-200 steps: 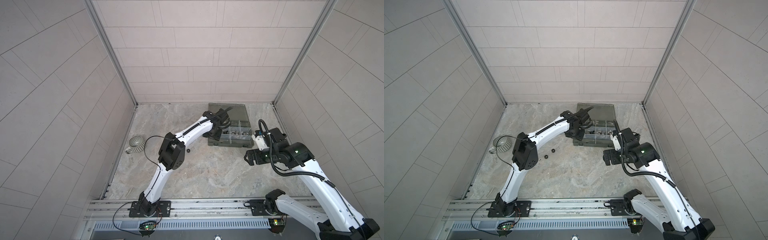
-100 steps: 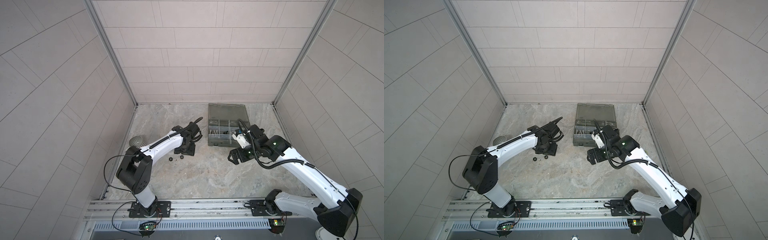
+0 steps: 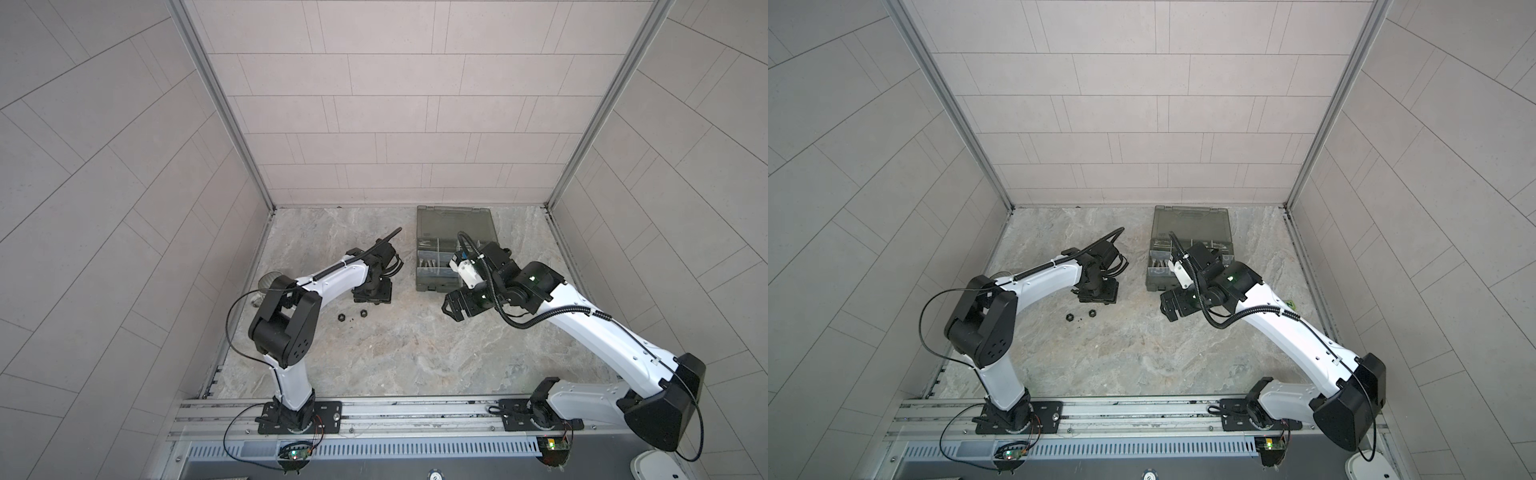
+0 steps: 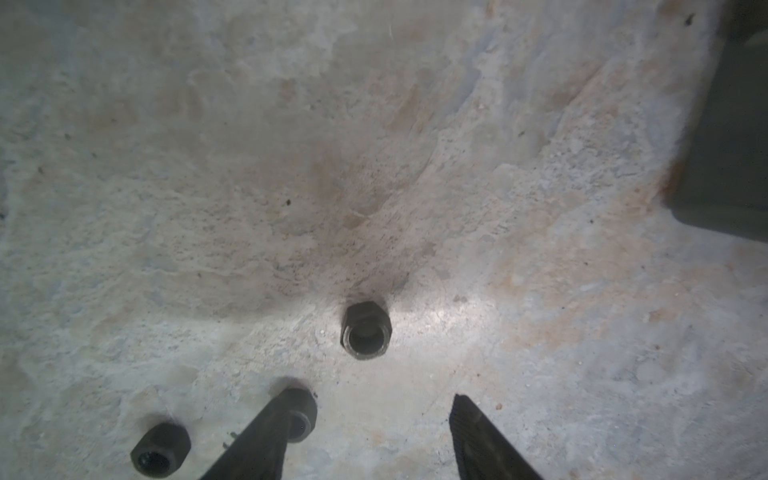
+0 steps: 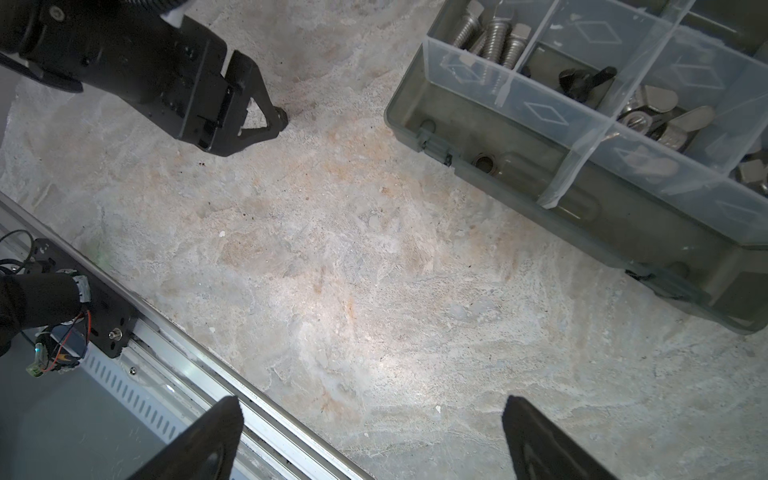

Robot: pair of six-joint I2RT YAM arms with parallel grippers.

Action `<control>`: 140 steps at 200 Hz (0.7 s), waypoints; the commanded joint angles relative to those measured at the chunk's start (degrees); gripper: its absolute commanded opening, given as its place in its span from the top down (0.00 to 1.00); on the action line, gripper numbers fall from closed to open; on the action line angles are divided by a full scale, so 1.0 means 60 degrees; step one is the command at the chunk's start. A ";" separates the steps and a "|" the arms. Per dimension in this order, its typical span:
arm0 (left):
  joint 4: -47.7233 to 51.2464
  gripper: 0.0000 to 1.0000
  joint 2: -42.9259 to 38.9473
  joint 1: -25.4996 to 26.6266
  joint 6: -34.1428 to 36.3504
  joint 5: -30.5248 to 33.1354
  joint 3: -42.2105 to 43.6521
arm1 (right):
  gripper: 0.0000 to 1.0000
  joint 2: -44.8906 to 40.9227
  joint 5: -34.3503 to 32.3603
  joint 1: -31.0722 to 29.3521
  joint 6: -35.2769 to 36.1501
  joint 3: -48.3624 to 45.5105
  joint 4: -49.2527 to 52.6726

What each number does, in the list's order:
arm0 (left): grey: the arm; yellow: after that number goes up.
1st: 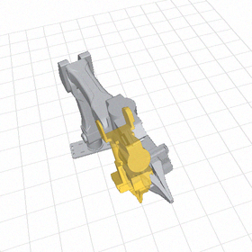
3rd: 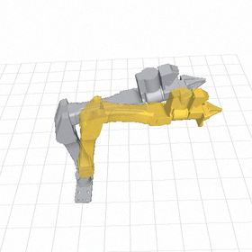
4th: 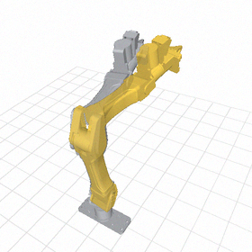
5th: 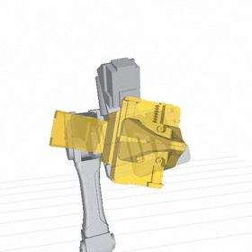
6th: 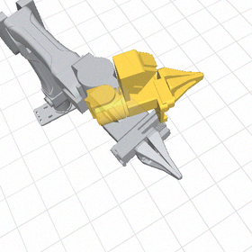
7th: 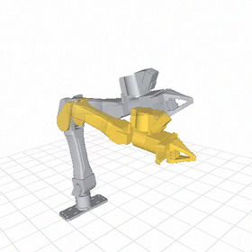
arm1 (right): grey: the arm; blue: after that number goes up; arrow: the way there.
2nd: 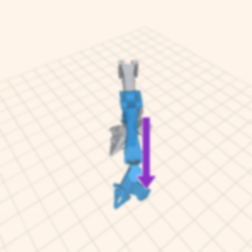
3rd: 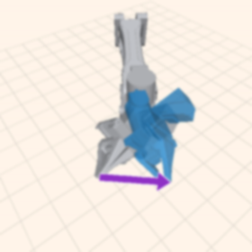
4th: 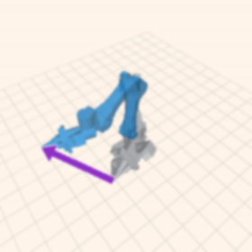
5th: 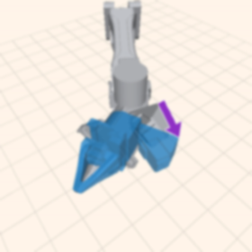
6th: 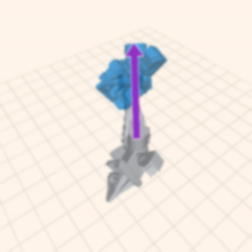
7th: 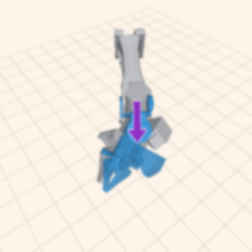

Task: Sort the screws and nuts into containers
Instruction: 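Move the left gripper to the next black hex nut and close on it, then carry the hex nut with the left gripper over the box's front compartment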

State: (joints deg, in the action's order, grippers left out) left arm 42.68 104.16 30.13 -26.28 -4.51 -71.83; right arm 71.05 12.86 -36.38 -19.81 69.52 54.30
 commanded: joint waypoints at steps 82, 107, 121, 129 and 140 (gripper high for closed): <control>0.0154 0.53 0.0998 -0.0365 0.0630 -0.0412 -0.0573 | 0.01 0.0174 -0.0694 0.0027 -0.0239 0.0260 0.0178; 0.0062 0.57 0.0980 -0.0383 0.0641 -0.0416 -0.0384 | 0.01 0.0180 -0.0700 0.0041 -0.0314 0.0179 0.0101; -0.0009 0.58 0.1045 -0.0407 0.0645 -0.0468 -0.0318 | 0.01 0.0183 -0.0687 0.0040 -0.0357 0.0162 0.0076; -0.0024 0.59 0.1089 -0.0407 0.0658 -0.0490 -0.0302 | 0.01 0.0175 -0.0690 0.0035 -0.0379 0.0157 0.0075; -0.0063 0.60 0.1126 -0.0409 0.0646 -0.0510 -0.0274 | 0.01 0.0171 -0.0698 0.0033 -0.0389 0.0147 0.0075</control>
State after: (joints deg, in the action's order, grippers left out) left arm 42.13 110.04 28.01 -22.90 -7.16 -74.41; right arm 72.05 9.87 -36.32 -21.26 69.65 54.28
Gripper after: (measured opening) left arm 0.408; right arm 0.992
